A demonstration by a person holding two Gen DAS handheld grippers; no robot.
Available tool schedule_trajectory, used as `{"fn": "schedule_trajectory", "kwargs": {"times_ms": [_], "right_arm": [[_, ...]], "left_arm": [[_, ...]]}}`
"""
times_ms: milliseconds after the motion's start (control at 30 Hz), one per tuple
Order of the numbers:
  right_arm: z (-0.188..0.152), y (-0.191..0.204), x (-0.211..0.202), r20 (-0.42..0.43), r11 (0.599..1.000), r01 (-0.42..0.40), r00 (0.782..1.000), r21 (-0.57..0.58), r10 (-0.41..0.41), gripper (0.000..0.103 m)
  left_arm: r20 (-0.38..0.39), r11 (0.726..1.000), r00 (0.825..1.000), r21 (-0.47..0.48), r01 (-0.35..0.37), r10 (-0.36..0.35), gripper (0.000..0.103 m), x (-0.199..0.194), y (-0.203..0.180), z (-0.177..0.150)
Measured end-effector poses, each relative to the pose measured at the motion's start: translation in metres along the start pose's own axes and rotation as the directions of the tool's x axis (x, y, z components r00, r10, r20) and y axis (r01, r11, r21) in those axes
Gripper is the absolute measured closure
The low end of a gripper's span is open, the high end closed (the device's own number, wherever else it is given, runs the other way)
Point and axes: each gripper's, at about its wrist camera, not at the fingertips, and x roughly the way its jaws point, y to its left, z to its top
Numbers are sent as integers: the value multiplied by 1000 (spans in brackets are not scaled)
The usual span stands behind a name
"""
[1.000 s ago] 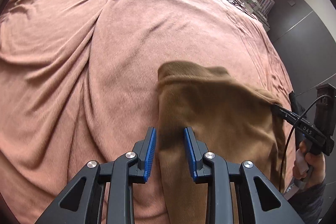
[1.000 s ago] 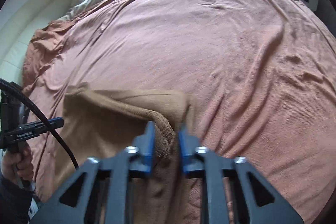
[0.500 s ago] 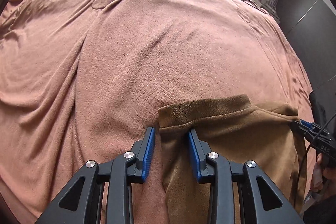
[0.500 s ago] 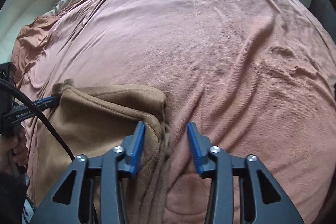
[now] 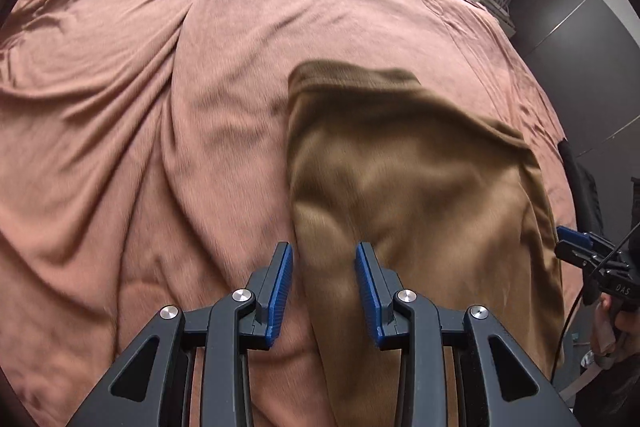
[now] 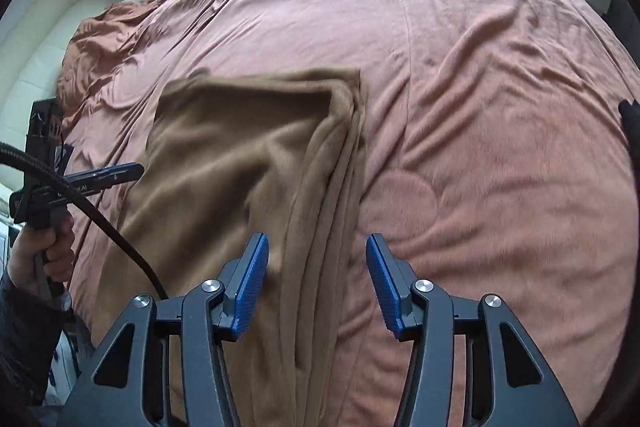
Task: Fold small clothes
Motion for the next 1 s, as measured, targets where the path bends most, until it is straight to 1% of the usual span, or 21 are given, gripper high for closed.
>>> {"fn": "schedule_trajectory", "kwargs": {"times_ms": [133, 267, 367, 467, 533, 600, 667, 733, 800, 900, 1000], "right_arm": [[-16, 1, -7, -17, 1000, -3, 1000, 5, 3, 54], [-35, 6, -18, -3, 1000, -18, 1000, 14, 18, 54], [-51, 11, -24, 0, 1000, -9, 1000, 3, 9, 55], [-73, 13, -31, -6, 1000, -21, 1000, 12, 21, 64], [-84, 13, -36, -10, 999, -27, 1000, 25, 28, 74], [-95, 13, -38, -15, 999, -27, 1000, 35, 27, 77], [-104, 14, -42, -17, 999, -21, 1000, 47, 22, 77], [-113, 15, -45, -16, 998, -23, 1000, 57, 24, 84], [-121, 14, -50, -11, 997, -26, 1000, 70, 27, 88], [-132, 18, -55, -6, 997, -24, 1000, 71, 24, 97], [-139, 20, -60, 17, 997, 8, 1000, 71, -9, 100]], "left_arm": [[-12, 1000, 1000, -2, 17, -17, 68, -7, -5, -25], [-20, 999, 999, 3, 36, -36, 68, -13, -12, -51], [-27, 999, 999, -4, 46, -47, 68, -18, -15, -72], [-25, 998, 998, -20, 62, -62, 68, -22, -14, -90], [-24, 997, 997, -35, 73, -74, 68, -24, -14, -101], [-24, 996, 996, -35, 83, -83, 68, -27, -16, -111], [-21, 996, 996, -33, 89, -89, 68, -30, -17, -119], [-24, 994, 995, -38, 101, -102, 68, -34, -18, -128], [-24, 993, 993, -47, 112, -113, 68, -38, -18, -138], [-26, 988, 990, -68, 136, -138, 68, -40, -17, -151], [-25, 982, 986, -97, 165, -168, 68, -43, -13, -162]]}}
